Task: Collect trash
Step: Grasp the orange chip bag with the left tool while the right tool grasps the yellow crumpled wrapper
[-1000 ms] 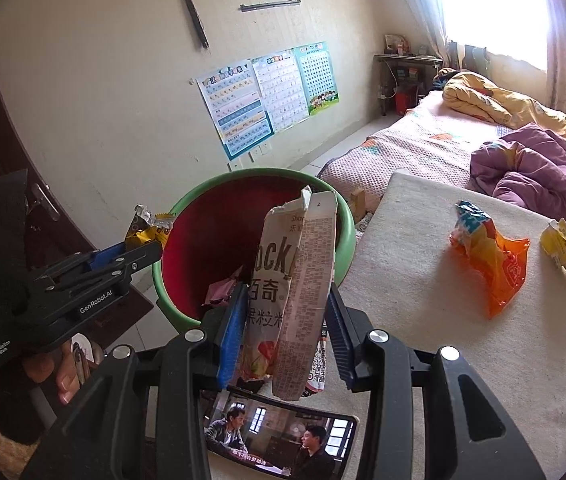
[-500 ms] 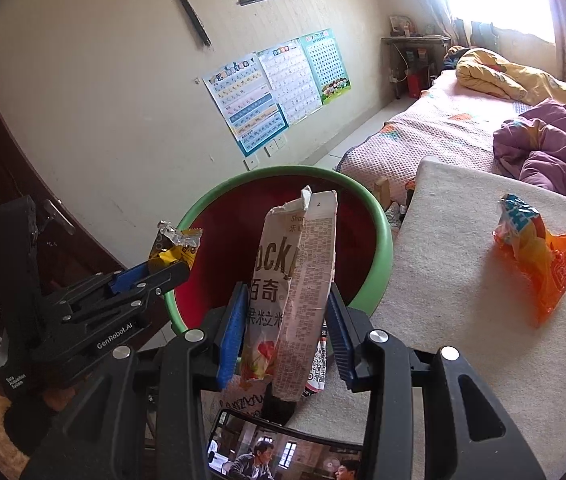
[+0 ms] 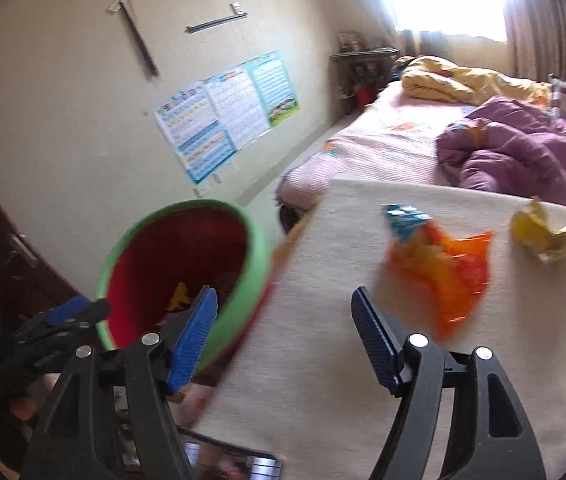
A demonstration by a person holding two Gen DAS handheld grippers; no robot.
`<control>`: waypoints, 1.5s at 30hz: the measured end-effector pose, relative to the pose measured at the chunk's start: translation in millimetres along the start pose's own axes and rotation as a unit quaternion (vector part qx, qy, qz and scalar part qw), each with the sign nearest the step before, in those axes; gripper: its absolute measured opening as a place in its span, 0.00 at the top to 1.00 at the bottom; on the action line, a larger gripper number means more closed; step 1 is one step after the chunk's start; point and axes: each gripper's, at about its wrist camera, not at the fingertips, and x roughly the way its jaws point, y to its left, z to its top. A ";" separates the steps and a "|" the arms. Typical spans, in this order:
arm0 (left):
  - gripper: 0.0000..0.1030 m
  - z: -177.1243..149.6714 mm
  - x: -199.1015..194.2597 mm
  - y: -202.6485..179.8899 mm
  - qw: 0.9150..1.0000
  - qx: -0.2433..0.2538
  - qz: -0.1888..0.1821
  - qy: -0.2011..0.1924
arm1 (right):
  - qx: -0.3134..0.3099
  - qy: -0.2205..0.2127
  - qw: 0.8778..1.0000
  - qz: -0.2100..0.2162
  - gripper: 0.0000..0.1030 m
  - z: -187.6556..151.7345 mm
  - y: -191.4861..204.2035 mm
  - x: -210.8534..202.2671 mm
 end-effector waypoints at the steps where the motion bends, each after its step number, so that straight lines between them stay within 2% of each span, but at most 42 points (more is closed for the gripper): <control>1: 0.30 -1.5 -3.5 -6.9 1.000 0.001 -0.003 -0.003 | -0.011 -0.001 0.999 -0.033 0.32 4.7 -18.3 -0.7; 4: 0.30 -3.1 -9.4 -28.5 1.000 0.004 -0.017 -0.004 | -0.070 0.026 0.991 -0.115 0.25 23.3 -65.3 8.5; 7: 0.30 -4.9 -12.7 -55.4 0.999 0.011 -0.033 -0.004 | -0.125 0.058 0.975 -0.173 0.24 40.5 -104.7 26.3; 12: 0.29 -8.3 -8.7 -102.6 0.998 0.028 -0.055 0.009 | -0.170 0.152 0.958 -0.175 0.24 33.6 -155.2 69.3; 13: 0.29 -8.7 -7.3 -112.7 0.998 0.028 -0.061 0.014 | -0.173 0.165 0.956 -0.169 0.27 28.5 -162.5 74.2; 14: 0.29 -9.0 -5.0 -122.7 0.997 0.029 -0.067 0.019 | -0.179 0.159 0.955 -0.173 0.28 24.9 -166.9 74.4; 15: 0.29 -9.3 -3.5 -130.6 0.997 0.031 -0.072 0.022 | -0.184 0.150 0.956 -0.173 0.42 26.0 -168.9 71.7; 16: 0.29 -9.8 -1.1 -140.6 0.996 0.032 -0.079 0.026 | -0.180 0.143 0.960 -0.162 0.71 27.4 -170.8 64.6; 17: 0.29 -10.2 1.5 -148.8 0.995 0.033 -0.085 0.029 | -0.155 0.144 0.970 -0.118 0.94 31.2 -174.8 57.9; 18: 0.29 -9.6 5.6 -158.8 0.995 0.034 -0.089 0.032 | -0.134 0.132 0.977 -0.098 0.92 33.5 -180.5 49.2; 21: 0.29 -6.4 26.5 -188.7 0.992 0.028 -0.117 0.049 | -0.124 0.104 0.983 -0.080 0.94 27.9 -183.3 17.9; 24: 0.29 -2.1 50.8 -214.0 0.989 0.022 -0.130 0.062 | -0.082 0.083 0.993 -0.032 0.94 14.2 -187.1 -20.2; 27: 0.29 4.0 80.6 -238.8 0.988 0.018 -0.131 0.076 | -0.076 0.065 0.995 -0.004 0.94 -2.8 -180.9 -56.4; 31: 0.31 8.7 120.5 -261.3 0.988 0.009 -0.113 0.100 | -0.060 0.052 0.997 0.019 0.95 -19.7 -176.8 -95.0; 33: 0.41 9.0 134.5 -265.5 0.987 -0.003 -0.109 0.116 | -0.053 0.057 0.997 0.028 0.95 -29.0 -175.4 -108.2; 34: 0.53 8.4 139.4 -266.9 0.987 -0.007 -0.103 0.123 | -0.053 0.060 0.996 0.031 0.93 -34.5 -174.3 -112.1; 35: 0.70 7.7 143.9 -267.1 0.986 -0.012 -0.103 0.131 | -0.054 0.062 0.996 0.032 0.91 -40.2 -173.1 -116.1; 36: 0.77 5.9 147.9 -265.6 0.984 -0.020 -0.106 0.144 | -0.057 0.062 0.996 0.032 0.91 -46.2 -171.6 -119.7; 38: 0.81 3.0 144.2 -260.4 0.983 -0.035 -0.113 0.140 | -0.060 0.058 0.996 0.035 0.83 -53.7 -170.2 -123.6; 40: 0.83 -0.1 135.0 -257.2 0.984 -0.033 -0.114 0.134 | -0.051 0.057 0.996 0.043 0.53 -56.3 -170.8 -122.8; 43: 0.84 -4.4 115.2 -254.7 0.986 -0.018 -0.114 0.121 | -0.060 0.059 0.995 0.057 0.48 -55.6 -166.2 -115.5; 44: 0.84 -6.0 107.1 -253.3 0.986 -0.012 -0.115 0.117 | -0.073 0.060 0.994 0.059 0.45 -54.1 -161.8 -111.7; 45: 0.84 -9.2 96.7 -250.2 0.987 -0.008 -0.116 0.114 | -0.091 0.066 0.992 0.060 0.38 -52.6 -156.8 -106.6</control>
